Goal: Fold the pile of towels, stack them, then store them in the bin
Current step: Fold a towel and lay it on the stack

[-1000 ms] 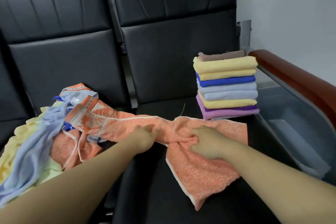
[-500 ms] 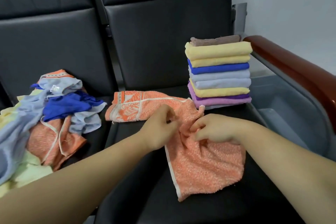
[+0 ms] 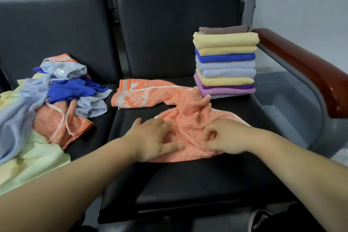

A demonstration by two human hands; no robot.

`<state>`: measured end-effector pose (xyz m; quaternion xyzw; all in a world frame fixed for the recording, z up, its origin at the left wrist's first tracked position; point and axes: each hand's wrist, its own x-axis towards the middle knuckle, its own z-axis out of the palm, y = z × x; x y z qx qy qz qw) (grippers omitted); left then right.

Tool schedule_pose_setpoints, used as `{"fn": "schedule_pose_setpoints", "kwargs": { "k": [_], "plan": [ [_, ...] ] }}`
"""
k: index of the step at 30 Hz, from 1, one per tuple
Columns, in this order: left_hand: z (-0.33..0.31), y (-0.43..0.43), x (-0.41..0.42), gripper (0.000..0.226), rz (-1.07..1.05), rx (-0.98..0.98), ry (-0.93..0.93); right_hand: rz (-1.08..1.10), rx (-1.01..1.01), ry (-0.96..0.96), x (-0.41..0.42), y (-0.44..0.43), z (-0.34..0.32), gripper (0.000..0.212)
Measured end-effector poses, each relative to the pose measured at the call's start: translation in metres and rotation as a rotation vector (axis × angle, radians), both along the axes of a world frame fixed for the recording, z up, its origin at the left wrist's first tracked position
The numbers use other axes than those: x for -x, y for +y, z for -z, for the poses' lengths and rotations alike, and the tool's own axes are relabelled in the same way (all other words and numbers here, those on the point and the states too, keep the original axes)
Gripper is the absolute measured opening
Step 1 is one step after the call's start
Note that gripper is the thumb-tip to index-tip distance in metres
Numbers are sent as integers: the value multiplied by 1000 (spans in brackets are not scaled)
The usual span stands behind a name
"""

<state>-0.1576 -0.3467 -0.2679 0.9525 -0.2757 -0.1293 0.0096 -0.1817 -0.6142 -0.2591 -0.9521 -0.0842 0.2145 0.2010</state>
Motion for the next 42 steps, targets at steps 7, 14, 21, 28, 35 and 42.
{"fn": "schedule_pose_setpoints", "kwargs": {
  "k": [7, 14, 21, 28, 35, 42],
  "plan": [
    [6, 1, 12, 59, -52, 11, -198, -74, -19, -30, 18, 7, -9, 28],
    [1, -11, 30, 16, -30, 558, 207, -122, 97, -80, 15, 10, -5, 18],
    [19, -14, 22, 19, 10, 423, 49, 91, -209, -5, 12, 18, -13, 14],
    [-13, -2, -7, 15, -462, 934, 508, 169, -406, -71, 6, 25, -23, 24],
    [-61, 4, -11, 31, -110, 617, 110, 62, -120, -206, -8, 26, -36, 18],
    [-79, 20, -19, 41, -64, 576, 8, 186, -326, -302, -20, 11, -67, 30]
  ]
}}
